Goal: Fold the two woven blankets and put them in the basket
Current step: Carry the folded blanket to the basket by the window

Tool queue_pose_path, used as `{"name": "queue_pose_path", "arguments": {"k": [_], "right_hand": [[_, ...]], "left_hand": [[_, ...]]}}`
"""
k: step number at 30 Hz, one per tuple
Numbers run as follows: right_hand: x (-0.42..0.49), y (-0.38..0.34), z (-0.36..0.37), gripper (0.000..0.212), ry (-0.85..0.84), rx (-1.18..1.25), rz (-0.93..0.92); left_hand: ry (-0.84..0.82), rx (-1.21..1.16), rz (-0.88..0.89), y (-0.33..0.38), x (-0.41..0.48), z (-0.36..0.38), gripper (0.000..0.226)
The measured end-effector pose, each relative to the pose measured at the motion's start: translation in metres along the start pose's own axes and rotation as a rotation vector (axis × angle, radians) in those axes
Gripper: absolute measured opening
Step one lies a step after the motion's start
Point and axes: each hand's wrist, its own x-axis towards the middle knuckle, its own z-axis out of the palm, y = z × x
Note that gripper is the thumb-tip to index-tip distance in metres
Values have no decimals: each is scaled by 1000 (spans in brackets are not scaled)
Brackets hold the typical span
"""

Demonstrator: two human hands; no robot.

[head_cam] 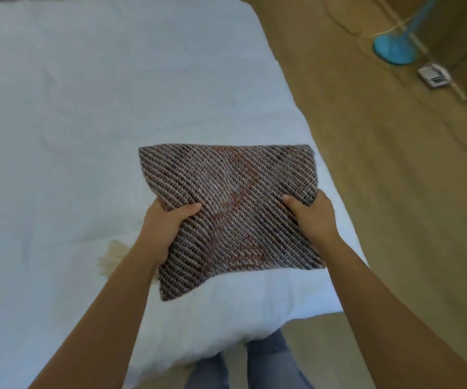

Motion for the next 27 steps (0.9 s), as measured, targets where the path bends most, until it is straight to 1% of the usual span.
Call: {"name": "queue_pose_path", "arguments": {"k": [3, 6, 9, 11, 13, 16, 18, 21, 27], "right_hand": [[-30, 9, -58, 51, 121, 26, 25], [-67, 33, -121, 50, 252, 86, 80], [-116, 77, -185, 43, 424, 186, 188], [-154, 114, -224, 44, 520, 286, 273], [-196, 155, -262, 40, 619, 359, 349], [-266, 217, -315, 29, 744, 413, 419], [-318, 257, -347, 28, 819, 434, 463], [-399, 314, -390, 19, 956, 457, 519], [-564, 411, -447, 18, 1261, 577, 714]], "left_hand": [[-146, 51, 36, 19, -22, 40, 34], [-315, 114, 56, 24, -51, 98, 33], [-491, 212, 66, 15, -91, 163, 38], [-615, 278, 69, 1, -125, 208, 34], [-733, 349, 67, -19, -165, 252, 29], [-898, 433, 45, -60, -234, 312, 26], [-1000, 482, 24, -91, -286, 347, 26], [-1125, 567, -8, -144, -370, 393, 26], [-1389, 756, -18, -242, -549, 467, 28]]}}
